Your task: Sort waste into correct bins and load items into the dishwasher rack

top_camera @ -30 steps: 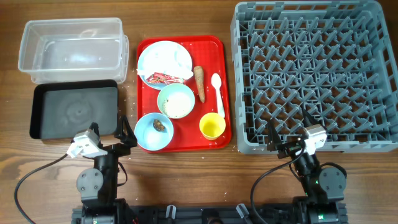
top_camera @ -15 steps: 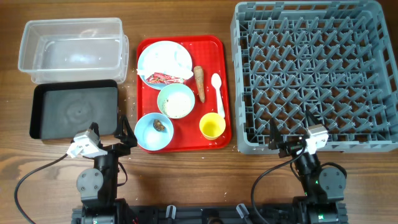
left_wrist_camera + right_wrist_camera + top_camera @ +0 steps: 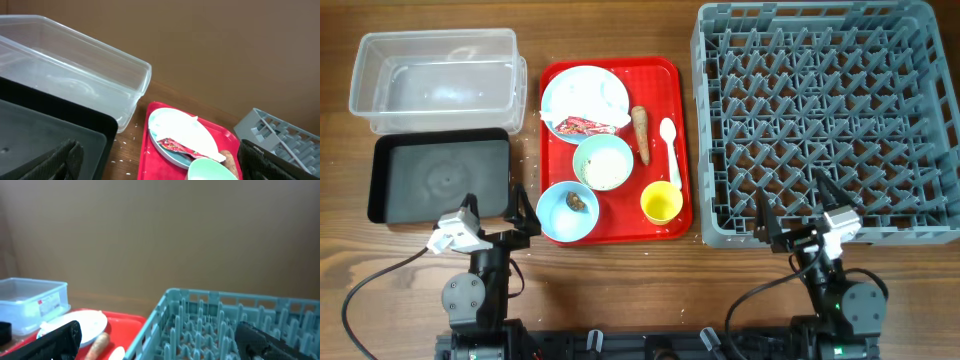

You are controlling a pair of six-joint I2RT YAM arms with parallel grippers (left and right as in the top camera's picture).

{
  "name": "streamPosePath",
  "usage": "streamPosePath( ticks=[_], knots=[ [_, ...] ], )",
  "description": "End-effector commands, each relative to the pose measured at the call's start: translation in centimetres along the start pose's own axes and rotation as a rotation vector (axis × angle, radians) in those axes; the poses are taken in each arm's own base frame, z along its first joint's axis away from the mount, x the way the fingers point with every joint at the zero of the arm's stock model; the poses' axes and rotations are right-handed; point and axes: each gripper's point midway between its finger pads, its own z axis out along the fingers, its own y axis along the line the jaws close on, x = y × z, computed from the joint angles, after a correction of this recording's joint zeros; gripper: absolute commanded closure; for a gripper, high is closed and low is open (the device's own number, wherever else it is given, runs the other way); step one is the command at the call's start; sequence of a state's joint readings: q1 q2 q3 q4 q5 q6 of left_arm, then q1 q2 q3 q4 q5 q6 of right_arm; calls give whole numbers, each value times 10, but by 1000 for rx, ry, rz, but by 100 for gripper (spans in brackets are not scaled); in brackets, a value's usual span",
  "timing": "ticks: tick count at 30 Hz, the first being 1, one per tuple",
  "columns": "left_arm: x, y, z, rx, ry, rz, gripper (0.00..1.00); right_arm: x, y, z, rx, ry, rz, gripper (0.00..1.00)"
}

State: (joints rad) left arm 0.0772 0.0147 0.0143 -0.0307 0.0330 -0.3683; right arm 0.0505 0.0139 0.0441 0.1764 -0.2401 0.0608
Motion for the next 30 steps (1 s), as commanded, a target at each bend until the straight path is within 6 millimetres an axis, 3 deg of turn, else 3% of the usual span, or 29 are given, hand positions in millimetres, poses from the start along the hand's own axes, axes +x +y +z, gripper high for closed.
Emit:
streamPosePath(
  ticks=[1,8,10,18,21,24,27,30],
  knots=[
    [-21,-25,-5,94,-21,69,0,-37,8,1,-36,-55,2,0],
    [-48,-54,6,151,68,160,0,-55,2,28,-27,75,37,0],
    [-56,-61,22,145,145,165,0,-56,-2,45,-19,182,64,0],
    [-52,-83,92,161,512,158,0,-40,-13,84,-1,557,132,0],
    [-33,-100,129,170,732,203,0,-21,-15,91,-5,718,156,0],
    [-13,-114,160,157,868,220,0,-4,0,96,-96,801,222,0],
    [14,-109,189,68,962,275,0,5,18,101,-205,823,282,0],
    [50,-112,206,57,1016,311,0,23,17,104,-212,874,308,0]
  ],
)
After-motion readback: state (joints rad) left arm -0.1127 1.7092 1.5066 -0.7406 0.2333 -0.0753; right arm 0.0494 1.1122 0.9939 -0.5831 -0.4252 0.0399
